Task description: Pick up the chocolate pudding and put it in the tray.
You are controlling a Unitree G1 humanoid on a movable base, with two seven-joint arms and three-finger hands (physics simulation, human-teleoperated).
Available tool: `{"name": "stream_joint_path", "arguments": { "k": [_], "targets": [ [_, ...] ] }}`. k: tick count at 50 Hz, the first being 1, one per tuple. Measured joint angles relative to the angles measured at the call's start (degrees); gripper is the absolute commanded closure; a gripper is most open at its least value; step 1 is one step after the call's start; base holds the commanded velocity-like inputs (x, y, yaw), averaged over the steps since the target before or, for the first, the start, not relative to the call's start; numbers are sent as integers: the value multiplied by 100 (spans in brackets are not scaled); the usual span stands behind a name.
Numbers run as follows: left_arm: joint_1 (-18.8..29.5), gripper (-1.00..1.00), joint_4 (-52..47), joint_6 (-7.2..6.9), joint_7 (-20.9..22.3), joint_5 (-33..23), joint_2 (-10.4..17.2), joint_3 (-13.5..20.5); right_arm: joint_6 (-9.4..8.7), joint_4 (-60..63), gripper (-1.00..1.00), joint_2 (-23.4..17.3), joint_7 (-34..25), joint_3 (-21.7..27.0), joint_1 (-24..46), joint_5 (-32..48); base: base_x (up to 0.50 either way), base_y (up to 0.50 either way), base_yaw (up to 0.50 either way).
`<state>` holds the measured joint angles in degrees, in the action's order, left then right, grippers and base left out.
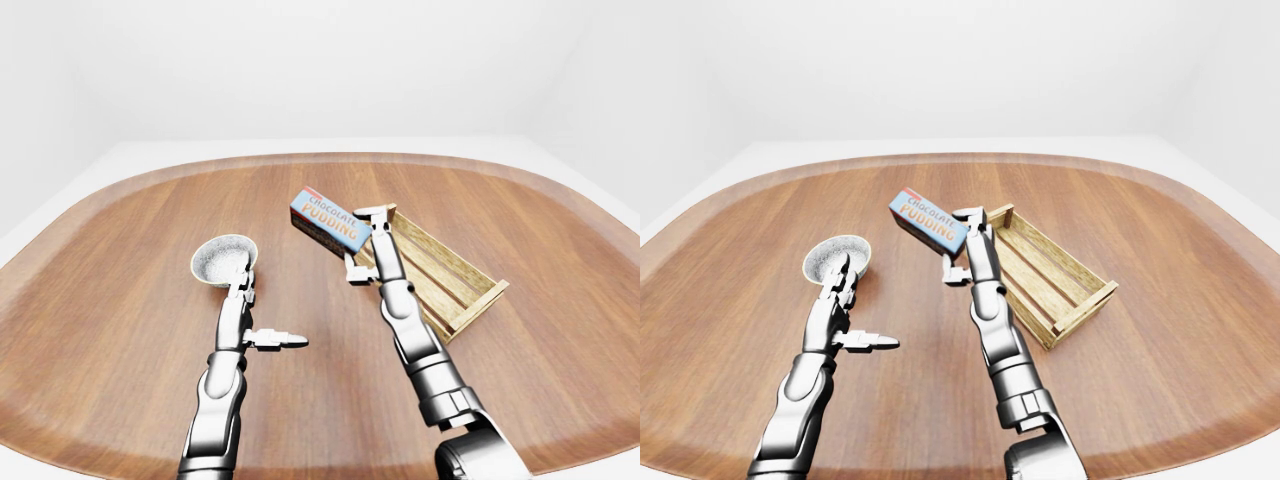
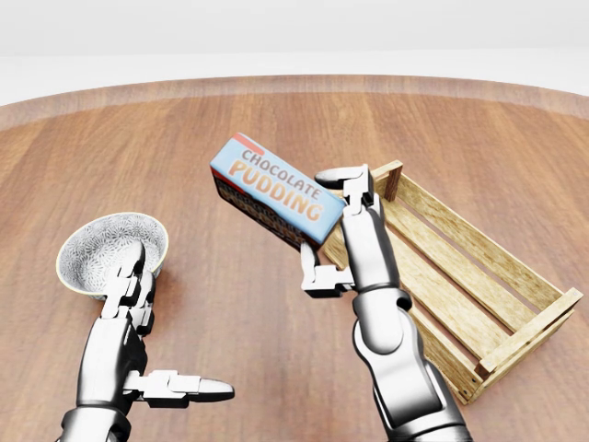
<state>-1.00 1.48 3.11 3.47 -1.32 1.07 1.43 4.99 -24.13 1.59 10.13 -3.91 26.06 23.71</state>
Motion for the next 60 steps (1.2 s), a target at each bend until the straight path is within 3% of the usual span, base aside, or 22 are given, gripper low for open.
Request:
{"name": "stream_joint_path", "arguments": {
  "k": [35,60],
  "targets": [
    [-34,-100,-78,-53,33,-9,0,-6,0,-3153,100,-503,715,347,2244,226,0,0,0],
    [-28,-100,-75,-75,34,-6,1,-8,-1,-4177,100,-1012,806,562,2845,101,0,0,0]
  ]
}}
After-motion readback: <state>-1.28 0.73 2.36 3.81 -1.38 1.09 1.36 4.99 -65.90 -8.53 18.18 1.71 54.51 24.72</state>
